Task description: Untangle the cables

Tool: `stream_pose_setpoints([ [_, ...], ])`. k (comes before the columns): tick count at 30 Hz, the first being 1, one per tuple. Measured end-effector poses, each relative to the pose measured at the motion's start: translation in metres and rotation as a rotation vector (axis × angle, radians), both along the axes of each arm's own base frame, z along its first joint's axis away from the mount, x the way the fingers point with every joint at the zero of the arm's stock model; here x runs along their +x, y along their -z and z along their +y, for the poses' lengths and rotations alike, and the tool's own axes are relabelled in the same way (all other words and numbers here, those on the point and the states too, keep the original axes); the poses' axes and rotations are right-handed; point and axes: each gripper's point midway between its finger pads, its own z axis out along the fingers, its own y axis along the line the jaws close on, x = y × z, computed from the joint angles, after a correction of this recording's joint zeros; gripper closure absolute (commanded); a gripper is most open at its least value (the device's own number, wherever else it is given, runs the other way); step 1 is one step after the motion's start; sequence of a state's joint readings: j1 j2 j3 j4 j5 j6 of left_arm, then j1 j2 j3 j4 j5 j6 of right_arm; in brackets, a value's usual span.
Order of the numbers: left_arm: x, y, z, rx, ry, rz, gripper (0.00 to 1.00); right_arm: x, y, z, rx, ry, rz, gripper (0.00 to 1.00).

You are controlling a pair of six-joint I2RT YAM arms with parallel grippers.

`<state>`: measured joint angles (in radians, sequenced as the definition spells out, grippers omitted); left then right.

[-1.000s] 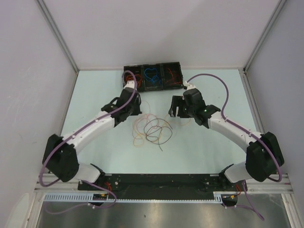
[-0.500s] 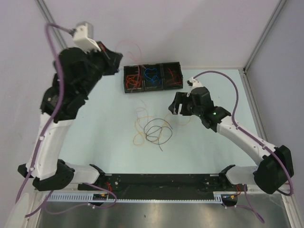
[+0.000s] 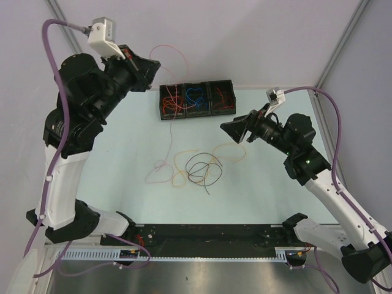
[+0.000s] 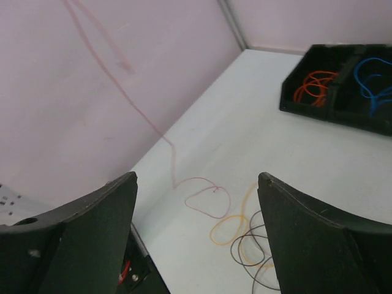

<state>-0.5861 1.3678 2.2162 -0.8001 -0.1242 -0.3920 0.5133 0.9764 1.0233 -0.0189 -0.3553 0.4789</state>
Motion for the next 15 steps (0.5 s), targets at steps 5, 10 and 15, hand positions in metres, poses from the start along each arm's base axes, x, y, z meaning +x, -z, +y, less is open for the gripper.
stream_pose_setpoints([
  [5,0.008,0.02,-0.01,0.03,0.023,0.048,1.0,-0.014,-0.008,0.019,0.03,-0.111,-0.027,0.18],
  [10,0.01,0.032,-0.014,0.036,0.032,0.073,1.0,-0.022,0.011,0.052,0.005,-0.202,0.015,0.2],
  [15,0.01,0.034,-0.016,0.032,0.042,0.079,1.0,-0.016,0.039,0.08,-0.029,-0.24,0.066,0.2],
])
